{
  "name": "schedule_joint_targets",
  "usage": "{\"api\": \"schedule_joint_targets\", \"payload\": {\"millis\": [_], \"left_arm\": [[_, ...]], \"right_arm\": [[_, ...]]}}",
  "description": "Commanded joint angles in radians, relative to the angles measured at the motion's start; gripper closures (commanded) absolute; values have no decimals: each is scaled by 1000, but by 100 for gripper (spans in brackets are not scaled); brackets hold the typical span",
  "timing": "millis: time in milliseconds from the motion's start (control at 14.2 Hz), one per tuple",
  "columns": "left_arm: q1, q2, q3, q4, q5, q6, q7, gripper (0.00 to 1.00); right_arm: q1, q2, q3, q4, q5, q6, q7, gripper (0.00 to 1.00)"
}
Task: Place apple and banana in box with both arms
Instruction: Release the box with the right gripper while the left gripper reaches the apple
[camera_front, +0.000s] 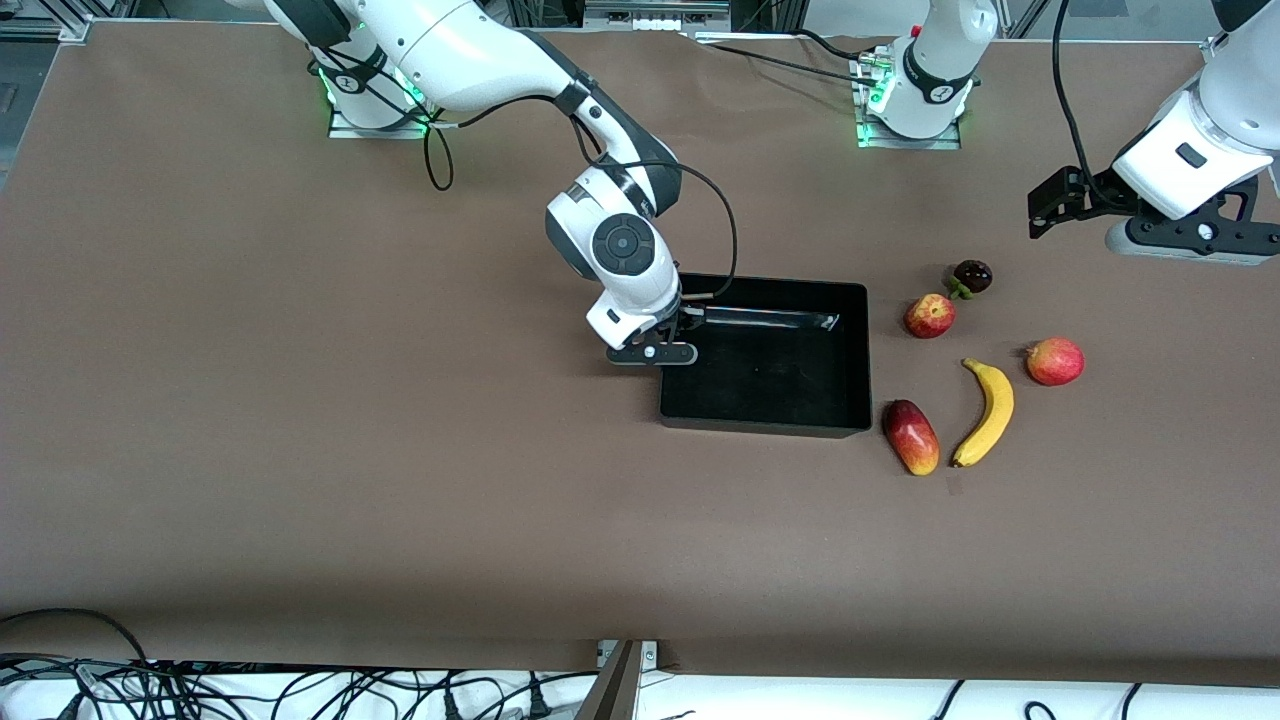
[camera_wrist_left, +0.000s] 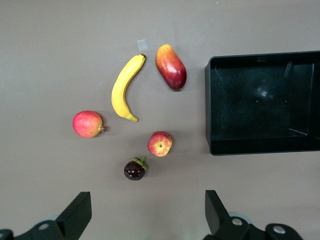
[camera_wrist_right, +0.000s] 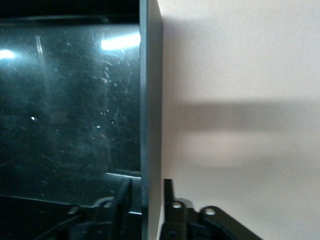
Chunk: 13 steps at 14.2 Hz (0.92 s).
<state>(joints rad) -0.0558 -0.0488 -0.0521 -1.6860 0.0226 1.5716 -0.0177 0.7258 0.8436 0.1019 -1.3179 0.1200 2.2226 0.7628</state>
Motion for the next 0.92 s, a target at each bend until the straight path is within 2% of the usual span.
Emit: {"api": "schedule_joint_targets", "payload": {"millis": [0,211,282,564,705,846], "left_arm": [[-2,10,-6,26,19,-19,-13,0],[-2,10,-6,26,19,-18,-13,0],[-2,10,-6,26,19,-19,-13,0],[-1,10,-3,25,17,-22,-13,0],[1,9,-3,25,17,-44,-15,0],[-1,49,-3,13,19,-115,-10,0]], "right_arm": [[3,-20,-8,22,3,-20,-19,0],[-9,-93,-33,20,-2,-47,-37,0],[-14,-127,-53,20,0,-113,-80,0],[-49,-289,-209,17,9,-331,-291,0],[-54,-354,-319,17,21,-424,-354,0],[-74,-432,-387,-6,47,-512,-436,0]]}}
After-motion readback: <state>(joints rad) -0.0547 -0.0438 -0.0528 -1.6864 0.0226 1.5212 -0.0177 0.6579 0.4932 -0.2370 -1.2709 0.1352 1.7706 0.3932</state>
